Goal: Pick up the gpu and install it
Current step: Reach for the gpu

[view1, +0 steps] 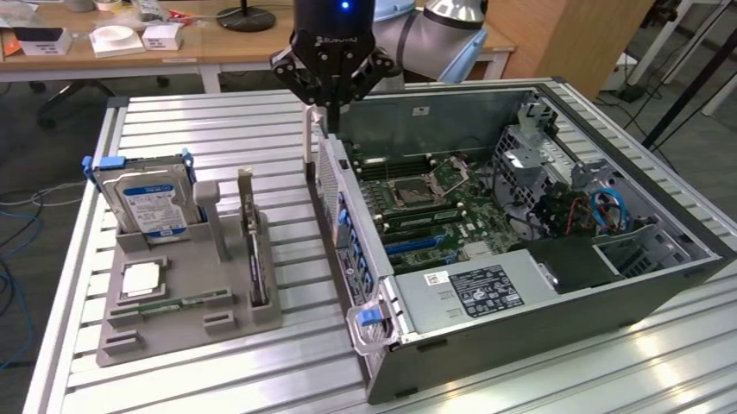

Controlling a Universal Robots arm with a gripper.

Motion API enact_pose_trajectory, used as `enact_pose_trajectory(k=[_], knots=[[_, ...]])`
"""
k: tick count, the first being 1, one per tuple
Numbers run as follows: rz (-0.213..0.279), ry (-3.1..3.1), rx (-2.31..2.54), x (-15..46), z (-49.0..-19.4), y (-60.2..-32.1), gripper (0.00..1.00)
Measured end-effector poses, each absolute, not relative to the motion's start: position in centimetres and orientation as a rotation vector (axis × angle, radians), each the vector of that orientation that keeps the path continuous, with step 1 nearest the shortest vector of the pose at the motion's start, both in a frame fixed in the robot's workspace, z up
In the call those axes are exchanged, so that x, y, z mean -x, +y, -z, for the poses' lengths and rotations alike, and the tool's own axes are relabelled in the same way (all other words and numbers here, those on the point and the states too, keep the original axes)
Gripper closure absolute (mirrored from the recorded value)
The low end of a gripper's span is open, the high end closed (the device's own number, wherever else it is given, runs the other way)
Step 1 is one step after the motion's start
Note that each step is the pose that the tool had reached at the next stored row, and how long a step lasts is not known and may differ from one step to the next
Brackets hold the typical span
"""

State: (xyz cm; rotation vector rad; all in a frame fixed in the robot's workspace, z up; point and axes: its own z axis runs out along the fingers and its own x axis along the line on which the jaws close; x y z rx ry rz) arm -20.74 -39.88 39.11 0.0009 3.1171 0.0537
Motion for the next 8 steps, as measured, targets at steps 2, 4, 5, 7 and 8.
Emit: enact_pose_trajectory(k=[2, 4, 5, 7, 8], knots=[[-0.054, 3.117, 0.0, 20.88, -39.1, -39.89, 0.89], [-0.054, 3.117, 0.001, 21.03, -39.1, -39.88, 0.89], [-0.054, 3.117, 0.002, 21.1, -39.1, -39.88, 0.89], [-0.054, 3.117, 0.003, 21.24, -39.1, -39.88, 0.89], [-0.054, 3.117, 0.004, 21.31, -39.1, -39.88, 0.89]])
